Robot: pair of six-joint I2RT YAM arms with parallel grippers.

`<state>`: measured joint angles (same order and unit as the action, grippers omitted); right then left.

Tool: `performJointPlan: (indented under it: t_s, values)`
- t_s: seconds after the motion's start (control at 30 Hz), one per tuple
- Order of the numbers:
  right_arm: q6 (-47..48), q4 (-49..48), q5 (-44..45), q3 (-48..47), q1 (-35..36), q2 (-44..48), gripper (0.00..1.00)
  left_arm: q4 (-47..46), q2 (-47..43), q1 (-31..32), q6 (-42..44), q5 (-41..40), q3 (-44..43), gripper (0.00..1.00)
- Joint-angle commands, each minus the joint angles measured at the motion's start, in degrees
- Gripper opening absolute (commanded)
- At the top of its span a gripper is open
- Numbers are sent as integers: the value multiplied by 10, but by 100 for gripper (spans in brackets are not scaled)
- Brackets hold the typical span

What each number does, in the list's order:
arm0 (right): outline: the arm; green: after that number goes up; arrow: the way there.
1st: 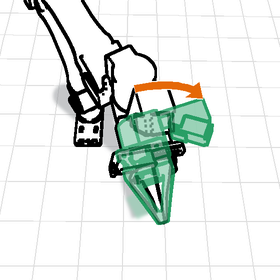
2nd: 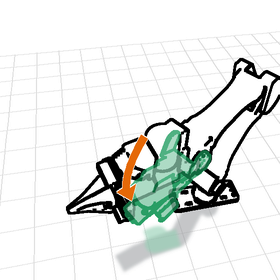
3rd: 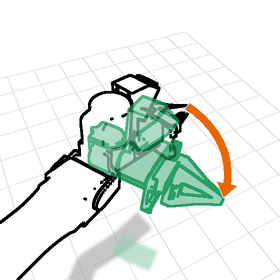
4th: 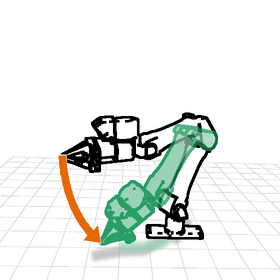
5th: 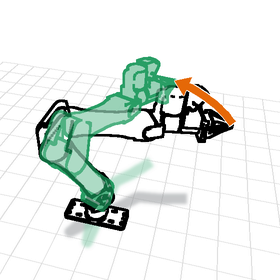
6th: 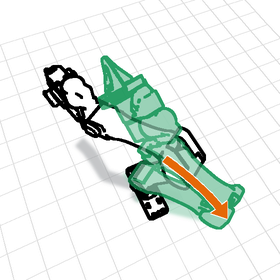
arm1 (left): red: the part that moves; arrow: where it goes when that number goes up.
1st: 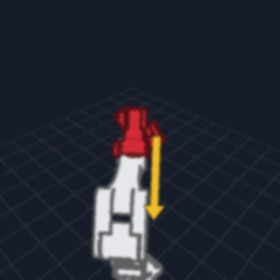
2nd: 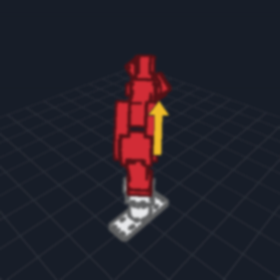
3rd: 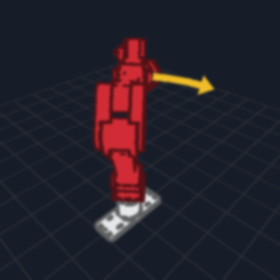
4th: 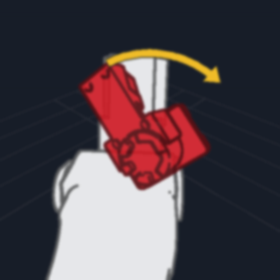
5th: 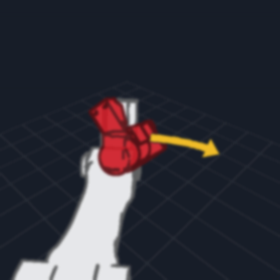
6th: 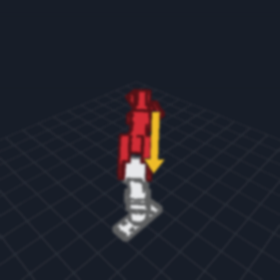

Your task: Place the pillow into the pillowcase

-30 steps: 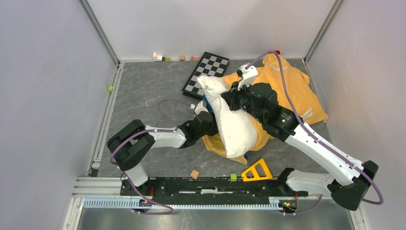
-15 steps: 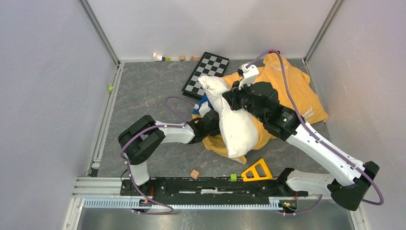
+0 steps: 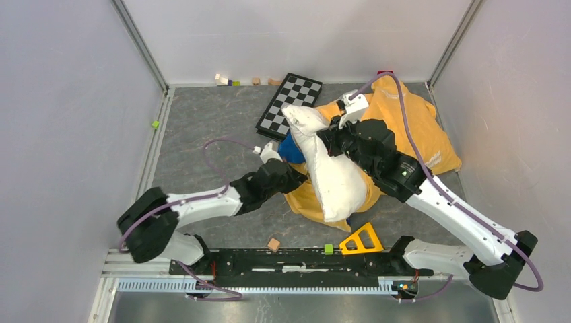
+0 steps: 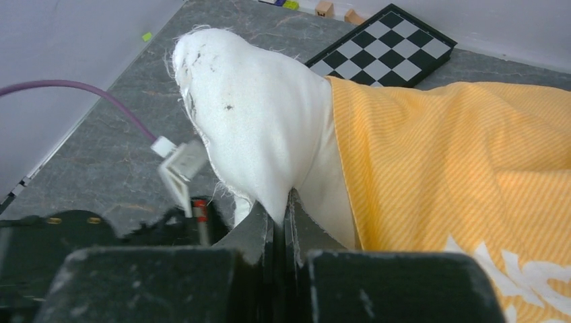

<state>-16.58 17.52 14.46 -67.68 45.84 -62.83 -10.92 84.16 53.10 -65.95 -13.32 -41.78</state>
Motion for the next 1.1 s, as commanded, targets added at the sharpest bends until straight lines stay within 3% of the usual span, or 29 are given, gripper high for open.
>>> performJointPlan:
  t_s: [0.0,0.1,0.23,0.37,0.43,0.6,0.73,0.93,1.07]
  values:
    - [18,-62,40,30,1,30,0,-20,-88,-1,32,0,65,2]
    - [8,-87,7,62,1,34,0,-28,-118,-1,27,4,115,2]
    - [-17,-124,-82,107,1,25,0,-125,-114,-1,24,21,191,2]
    - [-29,-144,-115,148,2,24,0,-174,-82,-1,40,35,207,2]
    - [-31,-142,-115,149,2,29,0,-177,-80,-1,46,36,202,6]
    - [-34,-127,-105,127,2,35,0,-152,-101,-1,58,9,169,31]
    - [-37,-123,-98,116,2,35,0,-92,-90,-1,72,-7,104,35]
    - [-43,-117,-82,104,2,33,0,-40,3,-1,75,-8,26,40]
    - [-49,-112,-74,93,2,29,0,-72,48,0,68,-2,19,46]
